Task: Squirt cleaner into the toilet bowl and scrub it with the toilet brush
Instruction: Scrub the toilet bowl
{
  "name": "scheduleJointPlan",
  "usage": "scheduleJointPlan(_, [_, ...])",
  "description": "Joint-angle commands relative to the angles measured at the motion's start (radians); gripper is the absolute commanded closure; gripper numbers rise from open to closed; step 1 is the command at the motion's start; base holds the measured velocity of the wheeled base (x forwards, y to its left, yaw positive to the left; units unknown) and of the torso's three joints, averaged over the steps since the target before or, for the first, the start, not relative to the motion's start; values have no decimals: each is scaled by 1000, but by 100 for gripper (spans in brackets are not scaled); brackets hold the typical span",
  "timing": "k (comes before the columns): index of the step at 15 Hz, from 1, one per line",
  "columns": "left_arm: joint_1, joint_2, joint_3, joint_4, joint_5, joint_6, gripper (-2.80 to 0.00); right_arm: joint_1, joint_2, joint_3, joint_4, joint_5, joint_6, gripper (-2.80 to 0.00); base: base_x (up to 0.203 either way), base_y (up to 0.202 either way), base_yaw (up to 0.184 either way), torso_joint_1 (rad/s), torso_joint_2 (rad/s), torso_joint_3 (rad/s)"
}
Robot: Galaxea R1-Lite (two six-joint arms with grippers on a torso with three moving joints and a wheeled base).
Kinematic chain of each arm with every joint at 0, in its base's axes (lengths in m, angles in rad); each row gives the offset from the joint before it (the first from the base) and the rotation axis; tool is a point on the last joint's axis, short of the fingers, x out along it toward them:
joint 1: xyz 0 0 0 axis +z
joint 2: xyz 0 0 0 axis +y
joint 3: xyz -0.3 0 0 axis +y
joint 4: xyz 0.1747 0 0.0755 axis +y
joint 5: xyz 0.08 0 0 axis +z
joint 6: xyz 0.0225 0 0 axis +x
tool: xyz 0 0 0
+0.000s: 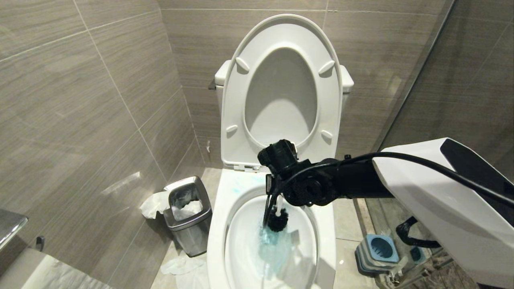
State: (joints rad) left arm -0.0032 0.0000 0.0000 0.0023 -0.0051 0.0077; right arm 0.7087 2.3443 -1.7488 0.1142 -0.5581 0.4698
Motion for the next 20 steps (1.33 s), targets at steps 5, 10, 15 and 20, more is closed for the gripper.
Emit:
scheduleJointPlan(5, [0, 0, 0, 0, 0, 0, 0, -44, -37, -31, 3, -5, -6, 0, 0, 0, 0, 0, 0, 0])
scheduleJointPlan(10, [0, 2, 0, -1, -1, 0, 0, -49, -189, 152, 1, -1, -40, 0, 0, 0, 0, 0, 0, 0])
scheduleJointPlan(15, [0, 1, 1, 0, 0, 0, 0, 43, -317, 383, -4, 38, -1, 0, 0, 0, 0, 0, 0, 0])
scheduleJointPlan(20, [0, 2, 1, 0, -1, 0, 0, 192, -339, 439, -5, 48, 87, 0, 0, 0, 0, 0, 0, 0])
